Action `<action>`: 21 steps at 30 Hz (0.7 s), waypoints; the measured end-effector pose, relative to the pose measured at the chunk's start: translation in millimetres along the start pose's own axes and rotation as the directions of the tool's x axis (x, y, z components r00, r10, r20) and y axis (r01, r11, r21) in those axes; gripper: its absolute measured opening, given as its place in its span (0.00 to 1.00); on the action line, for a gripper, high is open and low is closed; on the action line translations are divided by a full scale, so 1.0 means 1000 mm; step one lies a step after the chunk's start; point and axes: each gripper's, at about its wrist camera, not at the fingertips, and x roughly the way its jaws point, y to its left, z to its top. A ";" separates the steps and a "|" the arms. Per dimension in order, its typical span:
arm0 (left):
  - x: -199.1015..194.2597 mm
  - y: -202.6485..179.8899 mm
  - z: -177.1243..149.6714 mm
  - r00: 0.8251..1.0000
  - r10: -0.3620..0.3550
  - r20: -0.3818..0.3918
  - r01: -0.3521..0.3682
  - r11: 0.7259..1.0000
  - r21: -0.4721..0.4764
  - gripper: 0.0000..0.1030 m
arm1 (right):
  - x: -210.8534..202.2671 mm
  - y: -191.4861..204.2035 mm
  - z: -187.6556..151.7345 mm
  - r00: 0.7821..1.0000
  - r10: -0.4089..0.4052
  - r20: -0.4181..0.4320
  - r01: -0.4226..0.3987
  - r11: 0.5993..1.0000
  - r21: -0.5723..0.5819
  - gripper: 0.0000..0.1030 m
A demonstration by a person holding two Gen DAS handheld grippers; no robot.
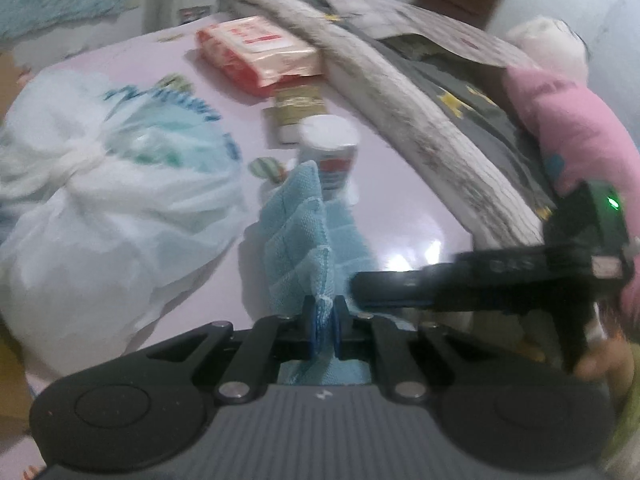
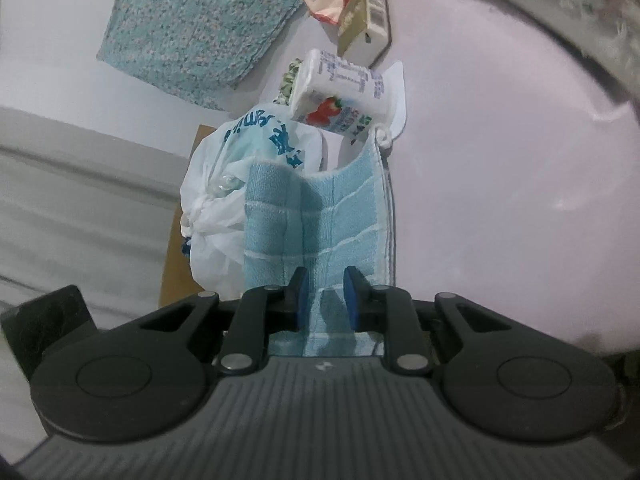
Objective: Organize soft objects
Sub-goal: 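Open the right gripper, leaving the blue towel in the left gripper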
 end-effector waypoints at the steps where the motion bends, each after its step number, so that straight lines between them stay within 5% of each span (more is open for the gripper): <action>1: 0.000 0.006 -0.001 1.000 -0.003 -0.003 0.003 1.000 -0.026 0.08 | -0.002 0.003 0.002 1.000 -0.011 0.003 0.011 1.000 -0.024 0.21; 6: 0.000 0.018 -0.002 1.000 -0.006 -0.006 0.005 0.997 -0.073 0.08 | -0.006 0.021 0.010 0.997 -0.072 0.023 0.075 0.982 -0.174 0.31; 10: -0.001 0.017 -0.003 1.000 -0.007 -0.006 0.007 0.998 -0.064 0.08 | 0.001 0.045 0.014 0.987 -0.152 0.058 0.162 0.925 -0.343 0.52; 16: 0.001 0.019 -0.002 1.000 -0.021 -0.008 0.020 0.998 -0.061 0.08 | 0.027 0.065 0.013 0.969 -0.233 0.084 0.236 0.767 -0.597 0.52; 21: 0.002 0.022 -0.001 1.000 -0.025 -0.013 0.024 0.998 -0.063 0.08 | 0.045 0.065 0.012 0.967 -0.241 0.078 0.227 0.686 -0.691 0.48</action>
